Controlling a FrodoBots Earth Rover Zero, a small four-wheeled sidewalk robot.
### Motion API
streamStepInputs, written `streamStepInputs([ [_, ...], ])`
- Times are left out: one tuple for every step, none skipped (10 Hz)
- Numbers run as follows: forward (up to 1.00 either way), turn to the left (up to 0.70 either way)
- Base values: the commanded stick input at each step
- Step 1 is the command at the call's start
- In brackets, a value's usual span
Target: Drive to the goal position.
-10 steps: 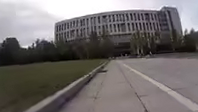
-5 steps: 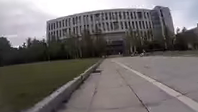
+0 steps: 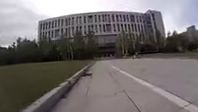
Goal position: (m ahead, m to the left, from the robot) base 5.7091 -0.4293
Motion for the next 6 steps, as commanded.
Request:
streamStepInputs([
  [0.70,0.00],
  [0.70,0.00],
  [0.70,0.00],
  [0.70,0.00],
  [0.70,0.00],
  [0.70,-0.02],
])
